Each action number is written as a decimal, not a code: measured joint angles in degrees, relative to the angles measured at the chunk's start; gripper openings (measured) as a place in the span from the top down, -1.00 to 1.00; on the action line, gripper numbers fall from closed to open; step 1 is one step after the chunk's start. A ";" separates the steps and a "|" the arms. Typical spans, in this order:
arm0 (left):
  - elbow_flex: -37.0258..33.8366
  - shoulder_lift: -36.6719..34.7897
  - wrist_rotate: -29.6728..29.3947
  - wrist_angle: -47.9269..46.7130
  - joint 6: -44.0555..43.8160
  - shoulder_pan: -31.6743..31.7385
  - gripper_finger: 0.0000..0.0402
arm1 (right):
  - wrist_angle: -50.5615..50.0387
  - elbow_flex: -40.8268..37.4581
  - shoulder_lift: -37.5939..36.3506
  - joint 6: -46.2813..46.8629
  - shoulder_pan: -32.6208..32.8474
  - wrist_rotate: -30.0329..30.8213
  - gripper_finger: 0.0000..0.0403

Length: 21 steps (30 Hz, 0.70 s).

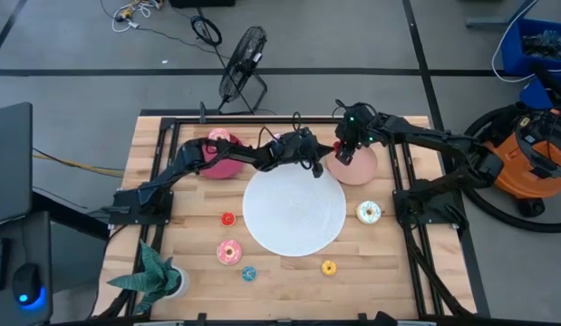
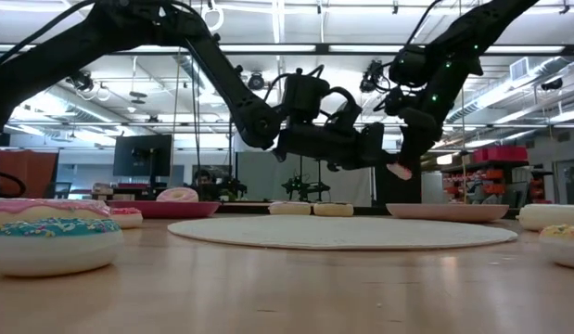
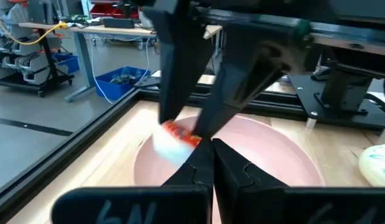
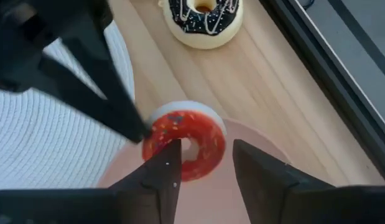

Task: Pick & Place donuts
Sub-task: Put the right small red donut on the light pink plate

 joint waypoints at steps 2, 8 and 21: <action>0.00 0.00 0.02 -0.72 -0.03 -0.15 0.99 | 0.83 -0.82 0.00 0.40 0.00 -0.07 0.23; -0.02 0.00 0.02 -2.08 0.13 -0.40 0.99 | 4.27 -5.47 0.02 1.86 0.03 4.92 0.23; -0.69 -3.48 -0.69 -9.57 7.02 -3.20 0.99 | -5.94 -3.72 0.04 4.49 0.17 6.87 0.23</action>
